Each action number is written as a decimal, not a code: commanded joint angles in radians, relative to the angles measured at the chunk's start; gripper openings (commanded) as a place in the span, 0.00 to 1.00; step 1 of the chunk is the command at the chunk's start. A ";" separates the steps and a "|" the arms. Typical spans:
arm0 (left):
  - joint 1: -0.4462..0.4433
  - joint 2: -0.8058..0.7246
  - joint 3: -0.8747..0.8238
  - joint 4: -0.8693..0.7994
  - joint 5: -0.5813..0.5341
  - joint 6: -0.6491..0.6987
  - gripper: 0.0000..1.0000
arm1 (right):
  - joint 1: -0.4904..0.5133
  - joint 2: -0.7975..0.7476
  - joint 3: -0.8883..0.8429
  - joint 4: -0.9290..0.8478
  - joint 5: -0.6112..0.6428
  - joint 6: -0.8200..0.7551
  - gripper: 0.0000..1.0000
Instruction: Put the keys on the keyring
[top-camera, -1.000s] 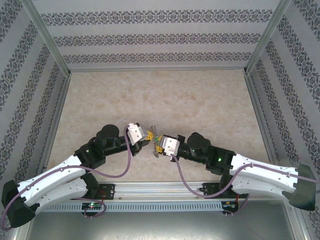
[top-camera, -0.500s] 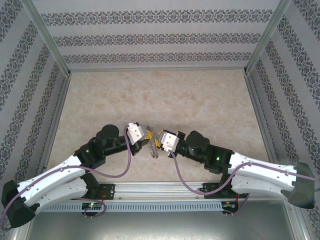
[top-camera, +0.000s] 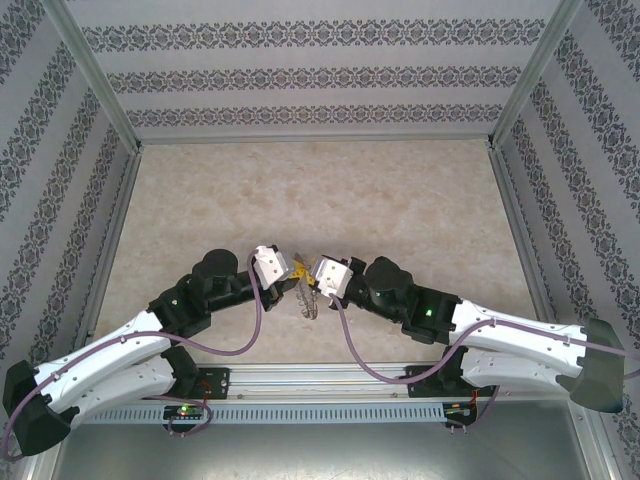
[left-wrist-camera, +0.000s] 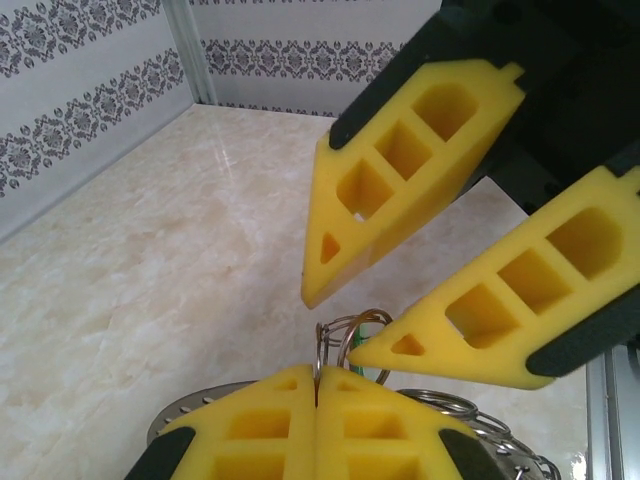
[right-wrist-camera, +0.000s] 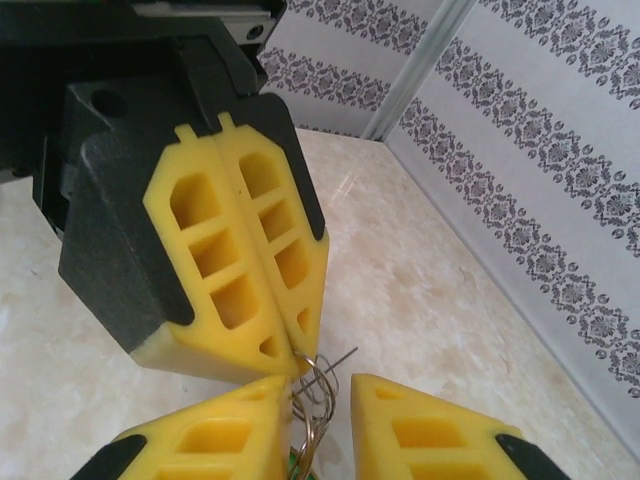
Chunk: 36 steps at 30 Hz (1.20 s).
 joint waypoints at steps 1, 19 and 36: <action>0.004 -0.024 0.002 0.016 0.007 0.023 0.00 | 0.003 -0.026 0.021 -0.046 0.047 0.010 0.21; 0.004 -0.021 0.005 0.013 0.002 0.023 0.00 | -0.031 -0.105 -0.003 -0.153 -0.022 0.062 0.19; -0.015 -0.001 0.019 -0.018 -0.041 0.054 0.00 | -0.127 0.012 0.152 -0.199 -0.247 0.307 0.34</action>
